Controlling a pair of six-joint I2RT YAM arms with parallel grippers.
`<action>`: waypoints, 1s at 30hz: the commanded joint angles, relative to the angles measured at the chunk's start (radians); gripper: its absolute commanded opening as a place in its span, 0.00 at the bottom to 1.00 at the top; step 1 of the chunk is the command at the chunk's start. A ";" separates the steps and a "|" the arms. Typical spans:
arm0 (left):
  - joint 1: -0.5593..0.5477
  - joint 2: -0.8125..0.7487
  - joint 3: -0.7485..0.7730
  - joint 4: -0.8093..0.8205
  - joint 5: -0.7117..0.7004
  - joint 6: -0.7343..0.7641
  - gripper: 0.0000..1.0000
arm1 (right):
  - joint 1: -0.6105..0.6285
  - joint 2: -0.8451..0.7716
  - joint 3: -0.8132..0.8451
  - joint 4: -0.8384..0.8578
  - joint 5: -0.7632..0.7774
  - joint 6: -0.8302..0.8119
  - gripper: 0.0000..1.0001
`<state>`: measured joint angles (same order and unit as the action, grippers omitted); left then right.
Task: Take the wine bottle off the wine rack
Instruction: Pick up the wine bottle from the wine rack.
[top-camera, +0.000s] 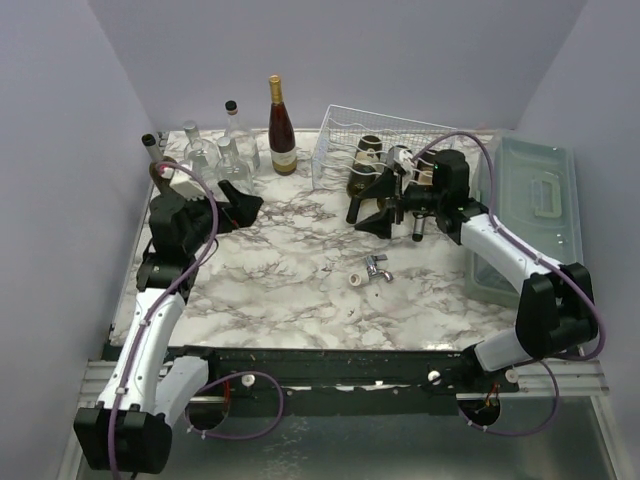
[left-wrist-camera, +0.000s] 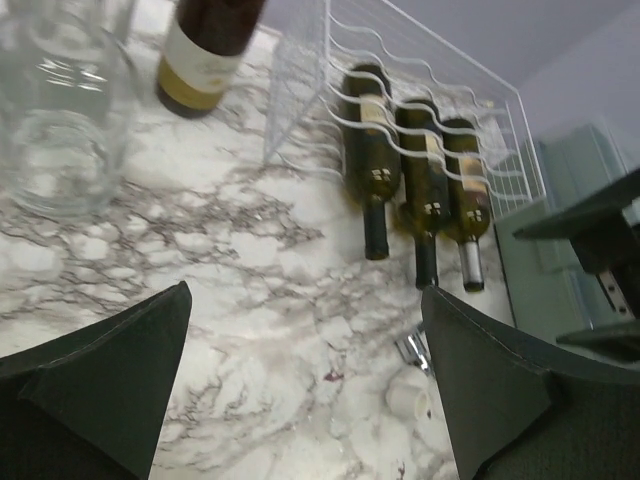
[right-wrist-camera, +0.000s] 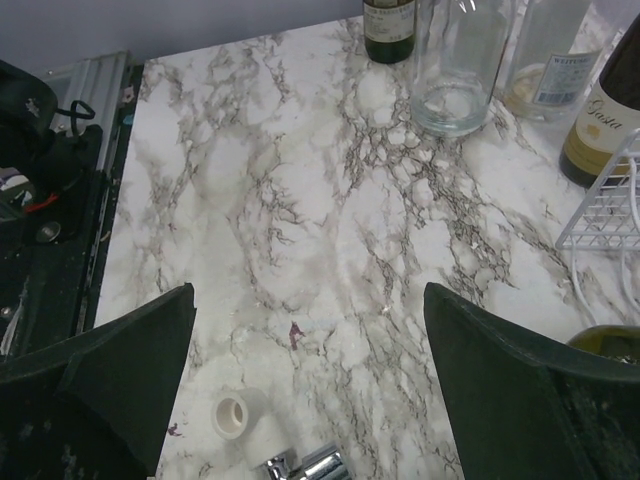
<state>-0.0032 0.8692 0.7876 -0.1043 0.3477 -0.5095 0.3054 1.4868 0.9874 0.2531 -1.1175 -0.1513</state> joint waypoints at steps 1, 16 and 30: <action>-0.165 0.019 0.036 -0.102 -0.048 0.061 0.99 | -0.007 -0.053 0.111 -0.418 0.038 -0.231 0.99; -0.457 0.365 0.192 -0.080 -0.111 0.147 0.99 | -0.070 -0.368 -0.184 -0.295 0.233 0.022 0.99; -0.489 0.480 0.313 -0.115 -0.160 0.223 0.99 | -0.115 -0.268 -0.206 -0.122 0.285 0.353 0.99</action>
<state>-0.4995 1.4021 1.0805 -0.1944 0.2180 -0.3439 0.1776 1.1503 0.7380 0.1028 -0.8700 0.1200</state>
